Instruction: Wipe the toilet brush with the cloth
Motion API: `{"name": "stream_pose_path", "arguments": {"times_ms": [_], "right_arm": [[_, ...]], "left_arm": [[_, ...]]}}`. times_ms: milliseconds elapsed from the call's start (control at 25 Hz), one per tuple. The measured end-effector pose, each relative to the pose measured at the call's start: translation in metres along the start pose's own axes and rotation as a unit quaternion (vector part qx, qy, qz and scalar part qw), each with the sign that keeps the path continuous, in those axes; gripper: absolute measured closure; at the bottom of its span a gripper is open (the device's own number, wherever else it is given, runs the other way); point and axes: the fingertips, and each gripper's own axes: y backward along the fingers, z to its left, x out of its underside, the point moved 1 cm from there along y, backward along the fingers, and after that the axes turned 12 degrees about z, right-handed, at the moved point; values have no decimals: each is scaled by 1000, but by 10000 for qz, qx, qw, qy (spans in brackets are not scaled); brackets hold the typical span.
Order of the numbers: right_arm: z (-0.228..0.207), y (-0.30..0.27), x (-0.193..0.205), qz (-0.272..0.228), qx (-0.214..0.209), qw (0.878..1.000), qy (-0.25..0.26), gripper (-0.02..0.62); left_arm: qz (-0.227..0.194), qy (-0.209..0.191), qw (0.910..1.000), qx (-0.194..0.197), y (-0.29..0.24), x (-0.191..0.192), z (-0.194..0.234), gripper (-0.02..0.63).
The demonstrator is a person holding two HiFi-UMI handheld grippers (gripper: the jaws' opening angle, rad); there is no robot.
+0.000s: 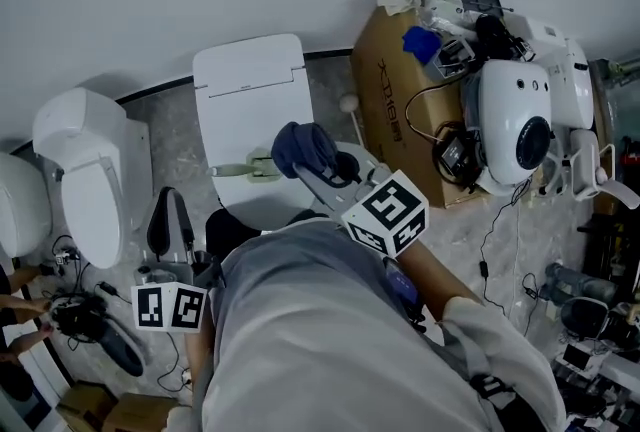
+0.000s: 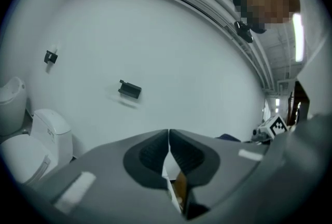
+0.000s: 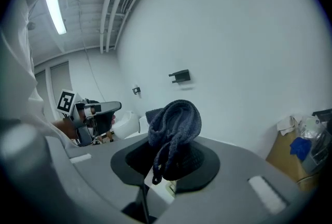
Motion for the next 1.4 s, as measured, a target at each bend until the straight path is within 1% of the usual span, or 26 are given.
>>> {"name": "stream_pose_path", "arguments": {"times_ms": [200, 480, 640, 760, 920, 1120, 1240, 1400], "right_arm": [[-1, 16, -12, -132, 53, 9999, 91, 506], [-2, 20, -19, -330, 93, 9994, 73, 508], [-1, 20, -18, -231, 140, 9995, 158, 509], [-3, 20, -16, -132, 240, 9995, 177, 509], [-5, 21, -13, -13, 337, 9993, 184, 511], [-2, 19, -10, 72, 339, 9992, 196, 514], [3, 19, -10, 67, 272, 9994, 186, 514], [6, 22, -5, 87, 326, 9993, 159, 514]], "left_arm": [[53, -19, 9999, -103, 3, -5, -9, 606], [87, -33, 9993, -360, 11, 4, -10, 606], [44, -67, 9989, -471, 16, 4, -9, 606], [9, -201, 9985, -499, 15, 2, -13, 606], [94, -242, 9985, -477, 12, 4, -15, 606], [294, -369, 9973, -561, 9, 15, -12, 606], [349, -240, 9976, -552, 10, 19, -10, 606], [491, -147, 9973, -530, 8, 27, -11, 606]]}}
